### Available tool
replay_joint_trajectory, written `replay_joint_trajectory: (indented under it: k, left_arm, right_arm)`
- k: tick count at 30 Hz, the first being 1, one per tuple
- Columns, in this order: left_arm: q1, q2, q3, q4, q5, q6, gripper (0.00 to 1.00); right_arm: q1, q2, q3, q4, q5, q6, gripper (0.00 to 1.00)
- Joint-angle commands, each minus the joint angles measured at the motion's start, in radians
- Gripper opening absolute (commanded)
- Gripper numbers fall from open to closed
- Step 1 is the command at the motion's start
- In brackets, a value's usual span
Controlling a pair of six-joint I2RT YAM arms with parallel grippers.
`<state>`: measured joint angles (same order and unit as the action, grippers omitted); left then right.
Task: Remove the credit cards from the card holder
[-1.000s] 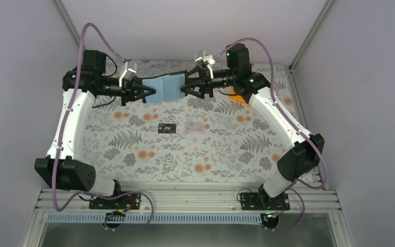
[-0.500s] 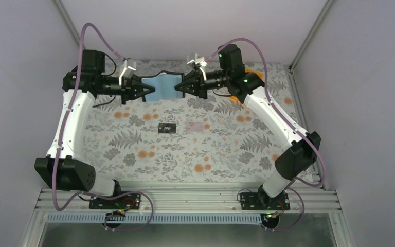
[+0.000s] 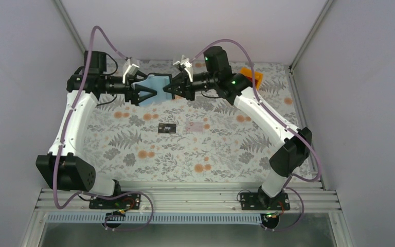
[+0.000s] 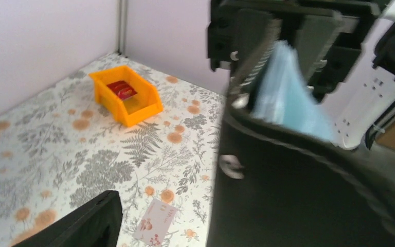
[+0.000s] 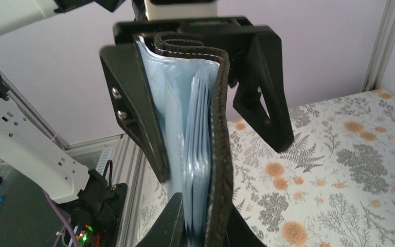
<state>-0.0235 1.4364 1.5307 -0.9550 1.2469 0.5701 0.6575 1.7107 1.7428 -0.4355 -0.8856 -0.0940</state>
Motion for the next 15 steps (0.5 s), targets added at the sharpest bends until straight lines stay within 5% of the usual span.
replay_joint_trajectory:
  k: [1,7,15]
  left_arm:
    - [-0.004,-0.017,-0.028,0.102,-0.107,-0.087,0.8]
    - [-0.004,-0.024,-0.038,0.121,-0.144,-0.108,0.78]
    - [-0.004,-0.029,-0.036,0.059,-0.018,-0.027,0.15]
  right_arm:
    - [0.04,0.011,0.068,0.04,0.025,0.019,0.04]
    - [0.057,0.015,0.081,0.027,0.035,0.016,0.04]
    - [0.046,0.005,0.074,0.015,-0.029,-0.013,0.04]
